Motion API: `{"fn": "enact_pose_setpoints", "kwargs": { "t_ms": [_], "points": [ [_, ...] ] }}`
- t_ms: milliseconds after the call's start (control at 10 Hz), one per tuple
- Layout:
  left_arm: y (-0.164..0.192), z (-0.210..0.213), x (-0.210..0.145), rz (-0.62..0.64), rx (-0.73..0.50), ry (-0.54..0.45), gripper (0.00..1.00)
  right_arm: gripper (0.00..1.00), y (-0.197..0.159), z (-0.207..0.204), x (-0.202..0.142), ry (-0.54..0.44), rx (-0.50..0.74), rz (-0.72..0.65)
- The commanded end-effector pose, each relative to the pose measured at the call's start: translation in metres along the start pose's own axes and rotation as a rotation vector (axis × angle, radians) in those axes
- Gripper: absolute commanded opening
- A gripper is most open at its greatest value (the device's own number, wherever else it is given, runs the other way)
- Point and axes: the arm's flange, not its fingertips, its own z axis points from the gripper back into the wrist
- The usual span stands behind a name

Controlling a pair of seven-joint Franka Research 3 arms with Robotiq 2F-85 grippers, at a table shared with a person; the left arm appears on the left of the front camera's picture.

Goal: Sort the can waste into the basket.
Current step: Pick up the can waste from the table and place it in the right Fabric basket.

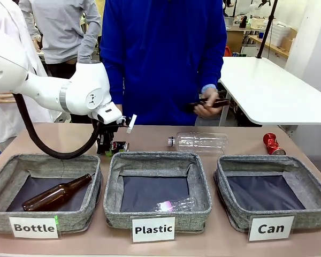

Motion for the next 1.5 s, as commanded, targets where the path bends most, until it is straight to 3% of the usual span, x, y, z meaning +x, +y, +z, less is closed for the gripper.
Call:
{"fn": "enact_pose_setpoints", "kwargs": {
  "t_ms": [0,200,400,500,700,800,900,1000,1100,1200,1300,1400],
  "points": [
    [-0.008,0.032,-0.011,0.072,0.063,-0.077,0.00,1.00,0.001,0.000,0.001,-0.013,0.022,0.025],
    [-0.030,0.097,-0.036,0.205,0.145,-0.169,0.00,1.00,0.001,0.000,0.001,-0.013,0.022,0.025],
    [-0.096,0.174,-0.078,0.270,0.047,-0.345,0.00,1.00,0.001,0.000,0.001,-0.013,0.022,0.025],
    [-0.133,0.192,-0.099,0.267,0.005,-0.399,0.00,1.00,0.001,0.000,0.001,-0.013,0.022,0.025],
    [-0.205,0.206,-0.142,0.108,-0.021,-0.389,0.00,1.00,0.001,0.000,0.001,-0.013,0.022,0.025],
    [-0.239,0.210,-0.170,0.024,0.045,-0.393,0.00,1.00,0.001,0.000,0.001,-0.013,0.022,0.025],
    [-0.248,0.204,-0.187,0.074,0.194,-0.504,0.00,1.00,0.001,0.000,0.001,-0.013,0.022,0.025],
    [-0.212,0.214,-0.145,0.125,-0.018,-0.431,0.00,1.00,0.001,0.000,0.001,-0.013,0.022,0.025],
    [-0.212,0.214,-0.145,0.125,-0.018,-0.431,0.00,1.00,0.001,0.000,0.001,-0.013,0.022,0.025],
    [-0.249,0.213,-0.179,0.084,0.059,-0.459,0.00,1.00,0.001,0.000,0.001,-0.013,0.022,0.025],
    [-0.207,0.196,-0.149,0.031,0.036,-0.532,0.00,1.00,0.001,0.000,0.001,-0.013,0.022,0.025],
    [-0.184,0.203,-0.109,-0.073,-0.009,-0.480,0.00,1.00,0.001,0.000,0.001,-0.013,0.022,0.025]
  ]
}}
